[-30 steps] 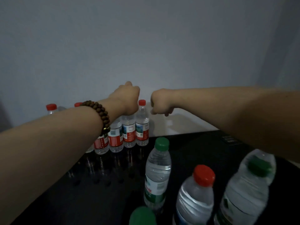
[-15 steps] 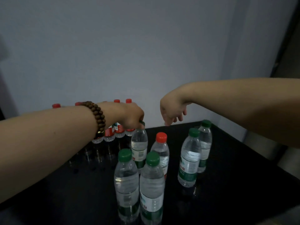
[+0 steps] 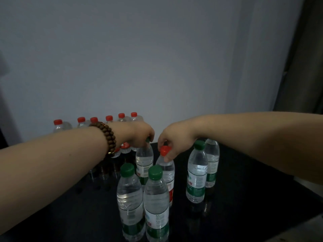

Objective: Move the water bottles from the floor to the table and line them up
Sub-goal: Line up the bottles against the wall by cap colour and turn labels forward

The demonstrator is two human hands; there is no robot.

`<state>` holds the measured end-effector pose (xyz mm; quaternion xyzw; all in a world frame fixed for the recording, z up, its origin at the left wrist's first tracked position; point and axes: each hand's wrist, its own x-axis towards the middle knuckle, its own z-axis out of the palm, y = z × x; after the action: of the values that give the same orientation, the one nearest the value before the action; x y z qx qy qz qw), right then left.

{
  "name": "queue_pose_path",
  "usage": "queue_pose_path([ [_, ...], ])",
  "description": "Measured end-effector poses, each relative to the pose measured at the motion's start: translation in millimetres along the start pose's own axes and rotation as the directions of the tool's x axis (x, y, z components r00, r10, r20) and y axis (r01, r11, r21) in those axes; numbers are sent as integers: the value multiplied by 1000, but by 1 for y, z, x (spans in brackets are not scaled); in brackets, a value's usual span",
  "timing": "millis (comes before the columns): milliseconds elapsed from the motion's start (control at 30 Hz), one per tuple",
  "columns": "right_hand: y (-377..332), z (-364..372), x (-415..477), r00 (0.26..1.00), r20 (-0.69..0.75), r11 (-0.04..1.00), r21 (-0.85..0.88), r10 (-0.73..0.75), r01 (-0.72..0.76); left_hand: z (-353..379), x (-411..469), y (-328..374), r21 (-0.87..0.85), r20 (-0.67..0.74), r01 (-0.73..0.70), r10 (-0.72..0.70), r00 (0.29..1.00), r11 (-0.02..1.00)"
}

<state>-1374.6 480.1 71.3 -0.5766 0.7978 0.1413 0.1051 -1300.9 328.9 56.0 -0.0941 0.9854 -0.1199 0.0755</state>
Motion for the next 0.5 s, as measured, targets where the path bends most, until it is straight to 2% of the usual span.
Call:
queue_pose_path([
  [67, 0, 10, 8, 999, -31, 999, -15, -30, 29, 8, 5, 0, -9, -25, -18, 18, 1000, 1000],
  [167, 9, 10, 25, 997, -79, 996, -85, -2, -5, 17, 14, -6, -52, -82, -25, 21, 996, 998],
  [333, 37, -5, 71, 991, -50, 992, 4, 126, -126, 28, 19, -37, -132, -114, -2, -13, 993, 991],
  [500, 58, -21, 144, 967, -90, 969, -45, 239, -244, 45, 23, -81, -123, -130, 41, -57, 990, 992],
])
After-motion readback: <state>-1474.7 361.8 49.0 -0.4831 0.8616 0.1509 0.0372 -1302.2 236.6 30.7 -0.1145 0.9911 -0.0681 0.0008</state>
